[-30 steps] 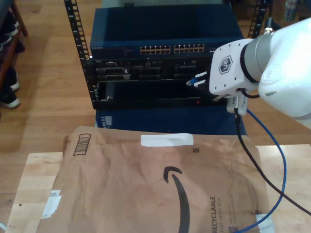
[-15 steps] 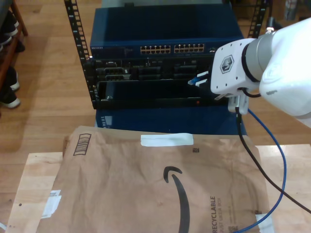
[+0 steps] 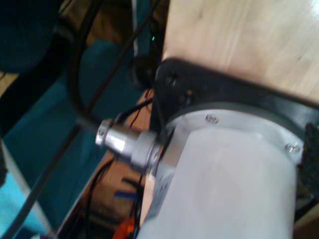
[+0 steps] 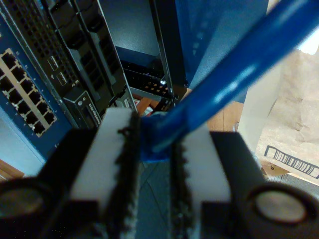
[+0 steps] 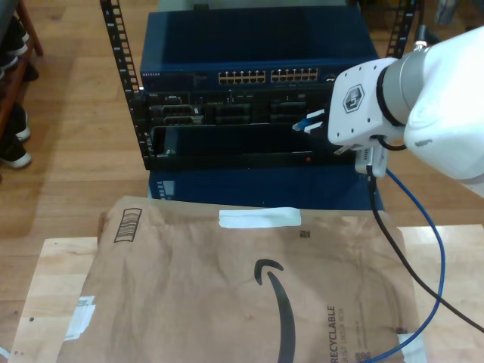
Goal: Grab the cable and plug it in
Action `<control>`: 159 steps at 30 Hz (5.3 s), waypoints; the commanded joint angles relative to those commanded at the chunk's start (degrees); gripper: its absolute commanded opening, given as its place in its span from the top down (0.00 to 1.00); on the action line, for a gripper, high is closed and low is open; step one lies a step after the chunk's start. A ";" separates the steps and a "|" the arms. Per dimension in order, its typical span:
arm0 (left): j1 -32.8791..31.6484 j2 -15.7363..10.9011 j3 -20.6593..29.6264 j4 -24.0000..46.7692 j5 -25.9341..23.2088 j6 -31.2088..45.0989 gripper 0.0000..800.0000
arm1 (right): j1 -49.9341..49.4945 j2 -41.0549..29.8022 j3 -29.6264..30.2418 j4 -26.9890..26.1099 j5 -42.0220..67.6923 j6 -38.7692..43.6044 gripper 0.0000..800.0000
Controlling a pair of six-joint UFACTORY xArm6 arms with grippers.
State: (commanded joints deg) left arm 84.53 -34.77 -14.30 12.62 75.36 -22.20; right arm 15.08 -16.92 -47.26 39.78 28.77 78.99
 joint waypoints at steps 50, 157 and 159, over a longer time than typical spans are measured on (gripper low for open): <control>5.54 5.19 7.91 -0.44 -9.49 8.00 0.00 | 0.18 -7.21 8.88 -1.49 3.60 0.09 1.00; 5.54 5.27 7.91 -0.44 -9.49 8.00 0.00 | 13.10 -1.85 18.73 -37.01 -44.13 19.43 1.00; 5.54 5.27 7.91 -0.44 -9.58 8.00 0.00 | 13.19 -1.93 19.60 -36.92 -49.32 19.69 1.00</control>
State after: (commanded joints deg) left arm 90.07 -29.49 -6.38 12.18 65.78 -14.20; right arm 28.26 -18.86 -27.66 2.86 -20.55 98.68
